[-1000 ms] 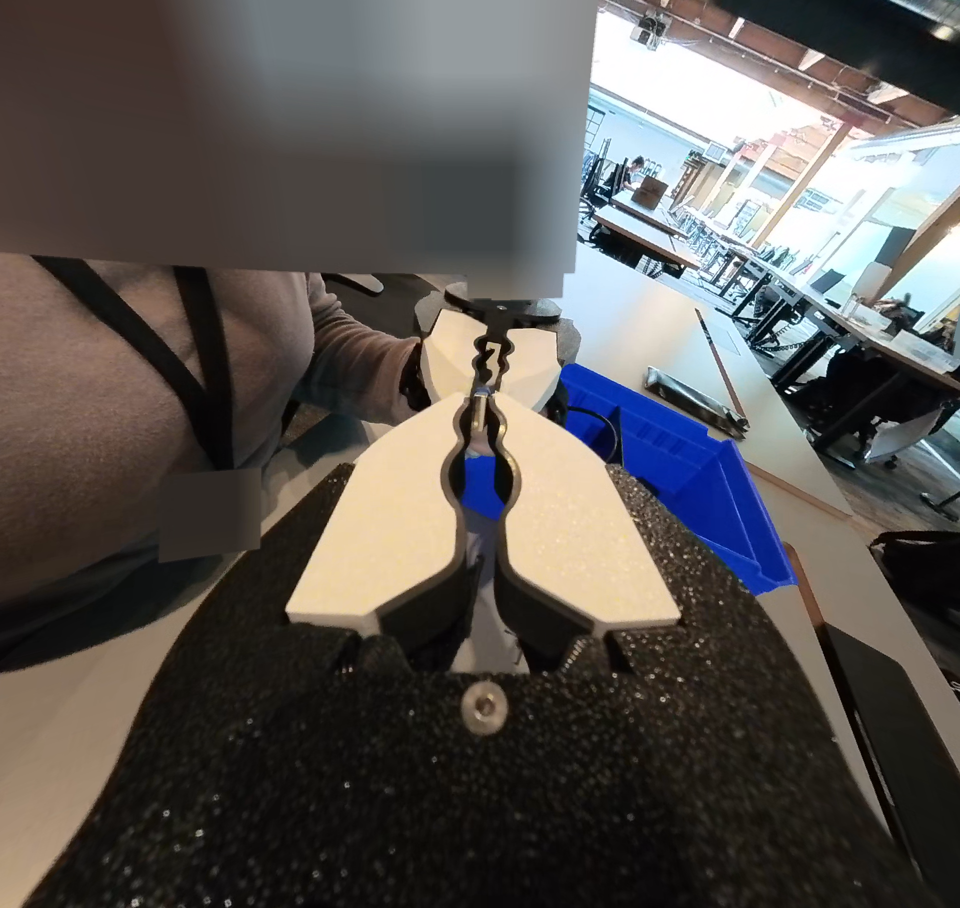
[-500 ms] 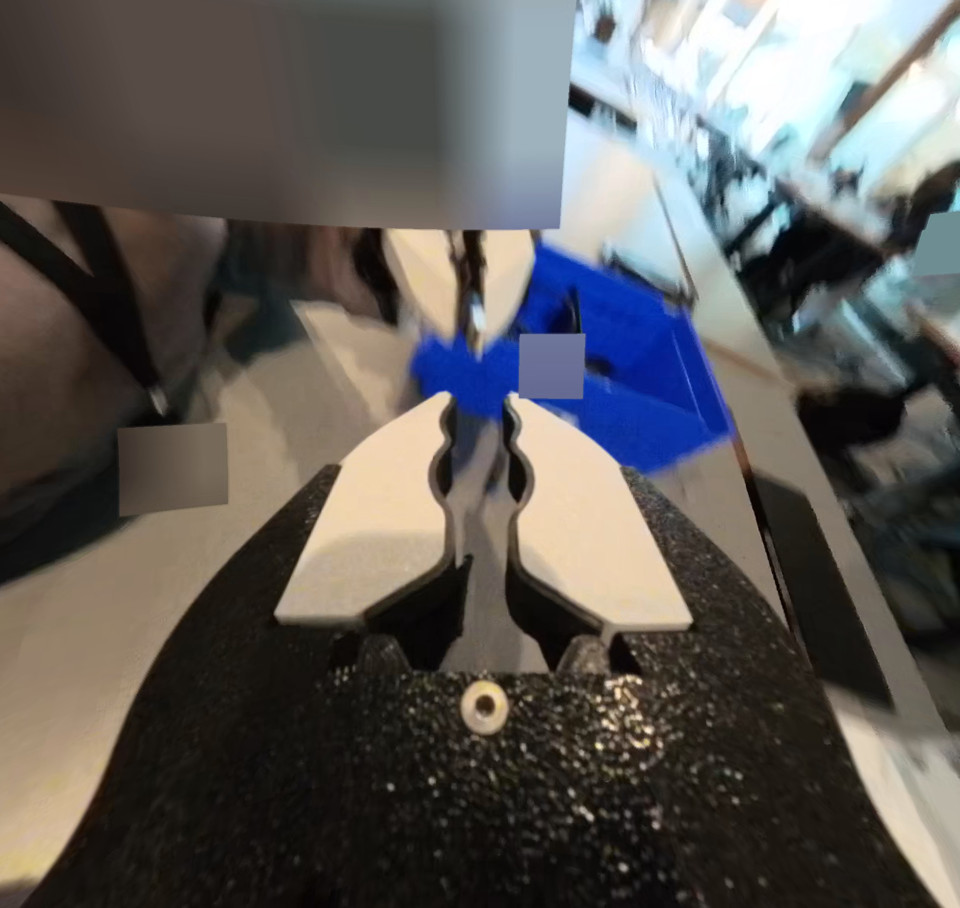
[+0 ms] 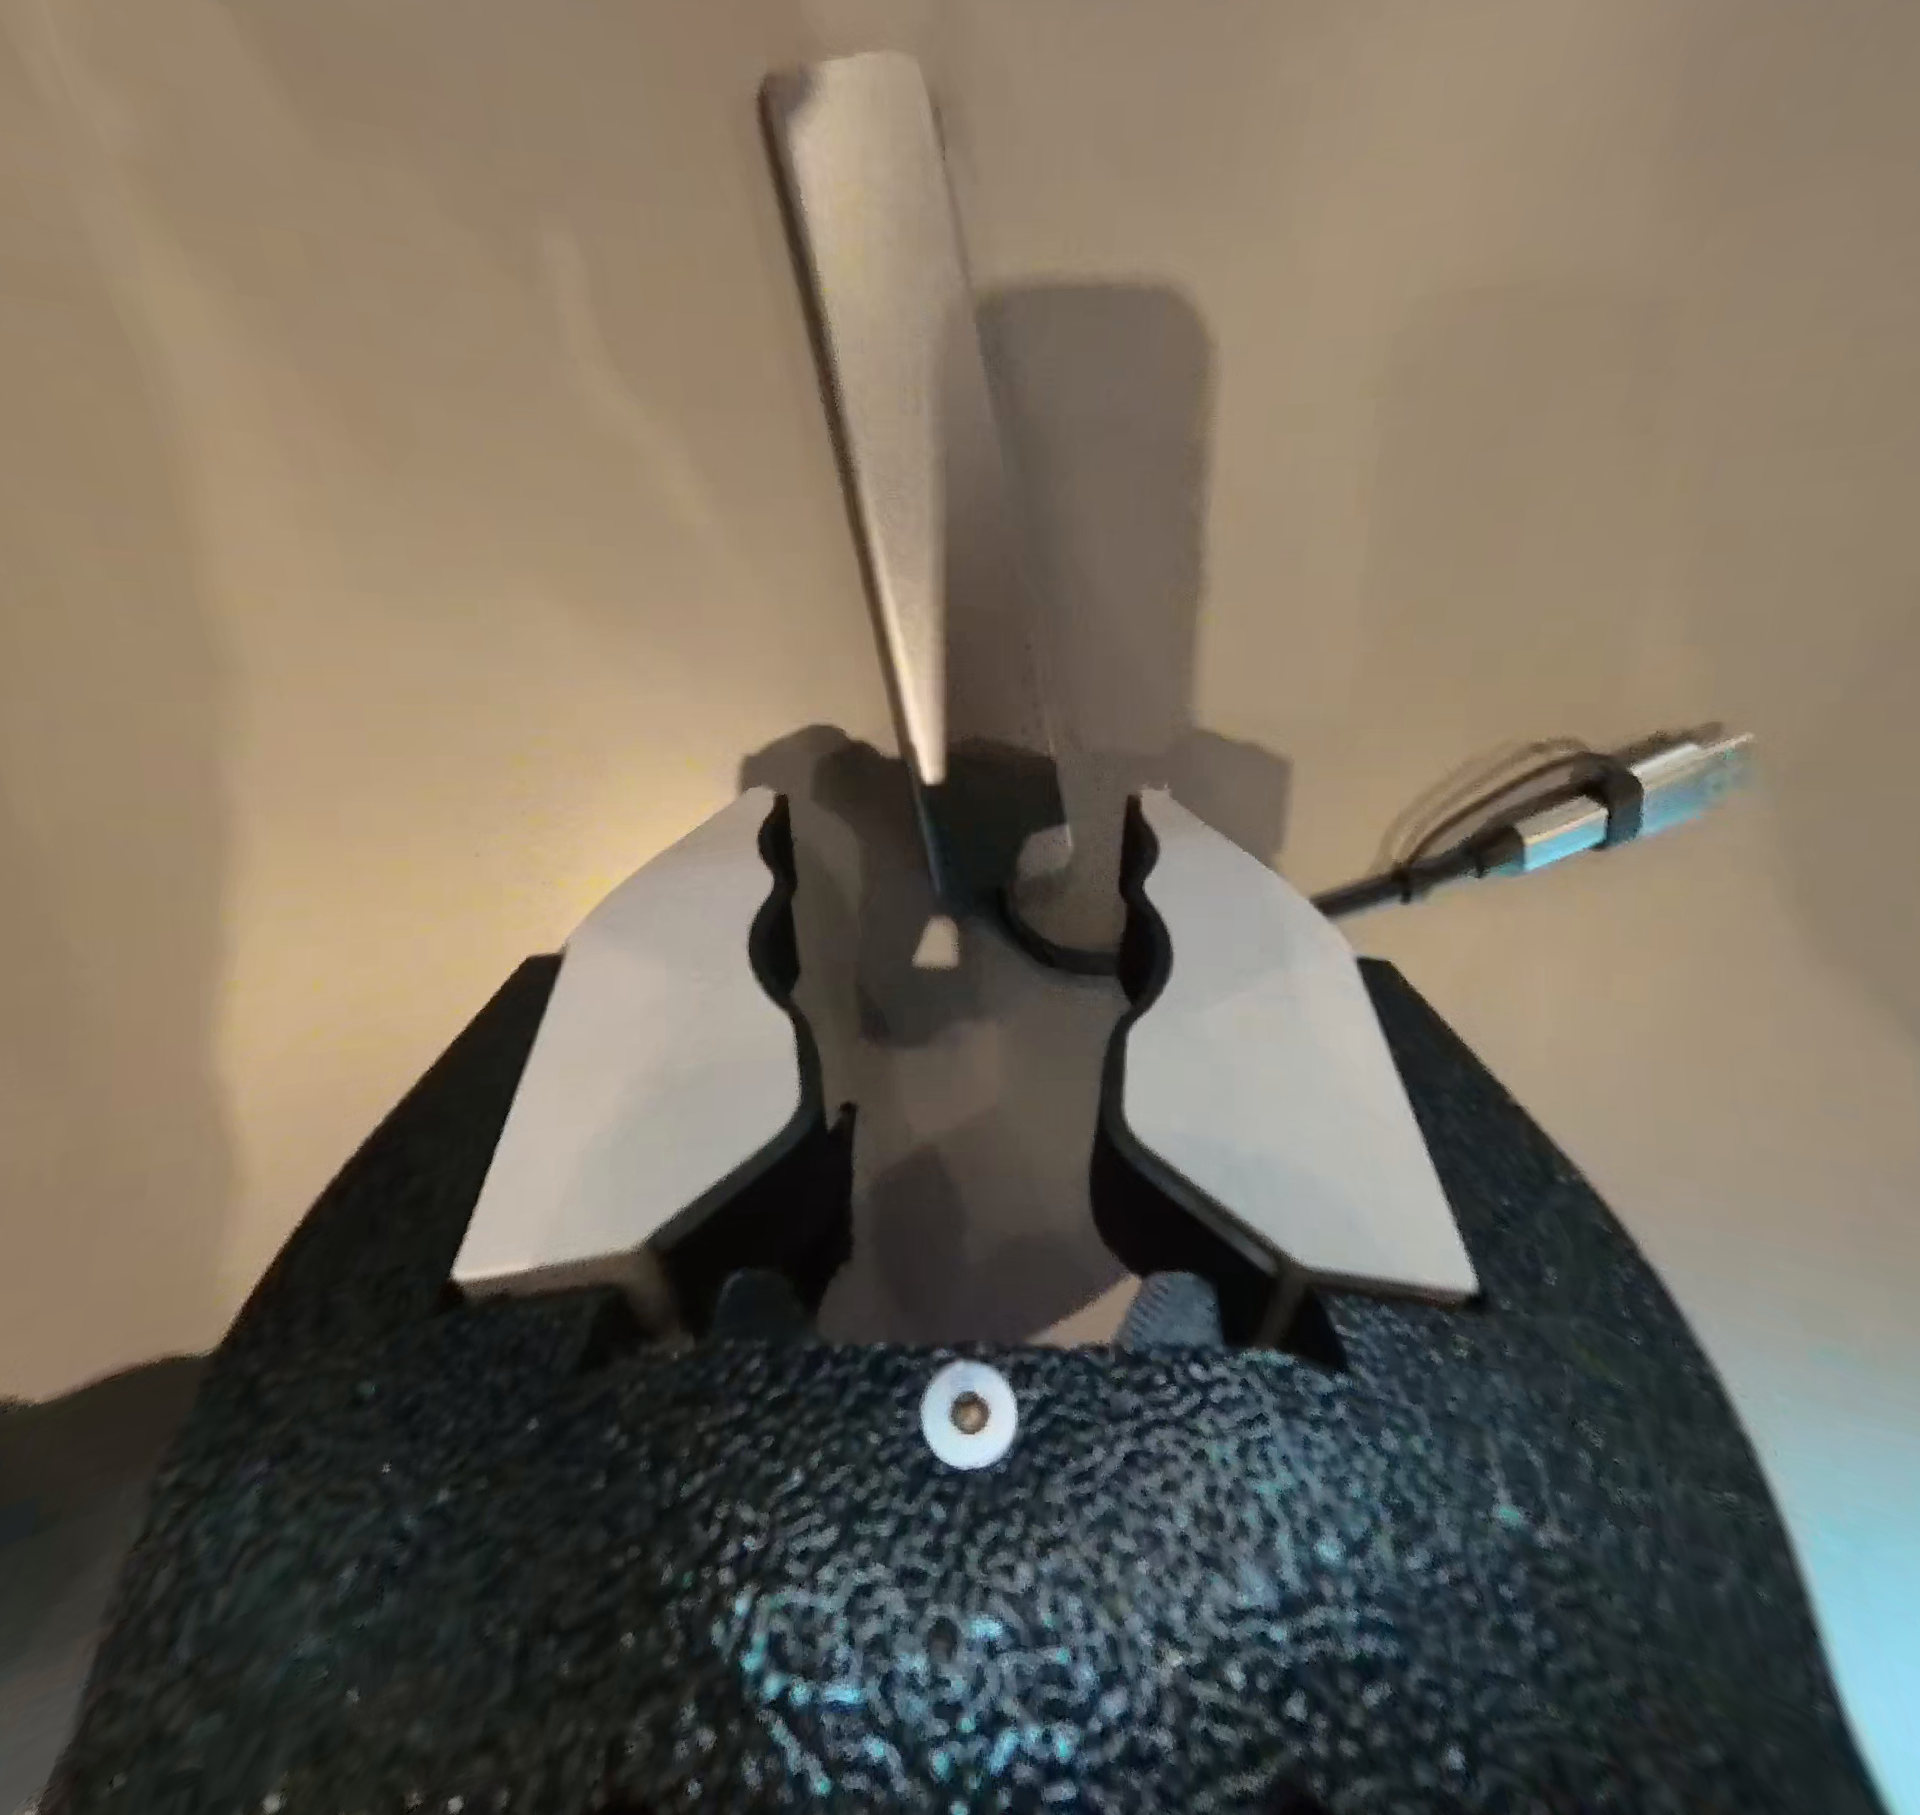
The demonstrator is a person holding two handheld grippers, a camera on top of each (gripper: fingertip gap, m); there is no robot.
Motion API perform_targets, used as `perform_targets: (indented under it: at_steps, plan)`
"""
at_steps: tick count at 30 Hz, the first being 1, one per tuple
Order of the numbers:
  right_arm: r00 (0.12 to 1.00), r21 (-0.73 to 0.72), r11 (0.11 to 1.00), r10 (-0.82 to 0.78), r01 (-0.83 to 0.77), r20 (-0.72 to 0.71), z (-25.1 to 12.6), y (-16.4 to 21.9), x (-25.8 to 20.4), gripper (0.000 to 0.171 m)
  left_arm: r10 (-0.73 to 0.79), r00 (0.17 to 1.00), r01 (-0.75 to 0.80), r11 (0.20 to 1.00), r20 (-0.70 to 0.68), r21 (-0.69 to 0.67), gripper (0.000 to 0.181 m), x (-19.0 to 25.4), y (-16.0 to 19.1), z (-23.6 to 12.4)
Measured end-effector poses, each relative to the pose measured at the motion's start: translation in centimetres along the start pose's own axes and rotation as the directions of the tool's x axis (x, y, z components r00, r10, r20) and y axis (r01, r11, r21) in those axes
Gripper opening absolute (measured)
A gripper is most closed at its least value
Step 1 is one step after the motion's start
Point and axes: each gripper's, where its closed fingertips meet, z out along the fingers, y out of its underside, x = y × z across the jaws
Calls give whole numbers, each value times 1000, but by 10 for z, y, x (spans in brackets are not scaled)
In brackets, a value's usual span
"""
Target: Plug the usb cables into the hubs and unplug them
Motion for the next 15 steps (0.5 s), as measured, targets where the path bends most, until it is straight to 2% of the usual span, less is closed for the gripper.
perform_targets:
  at_steps: [5,12,15]
  plan:
    - [995,9,996,92,-93,26,1,9,8,65,3,1000,-3,1000,-10,-17,8,2,3,2]
    - [914,42,913,405,-405,17,-12,19,24,54,52,999,-52,997,-3,-61,8,8,10,11]
    - [927,123,921,360,-371,102,-16,5,9,53,89,996,-89,992,-8,-86,8,12,15,16]
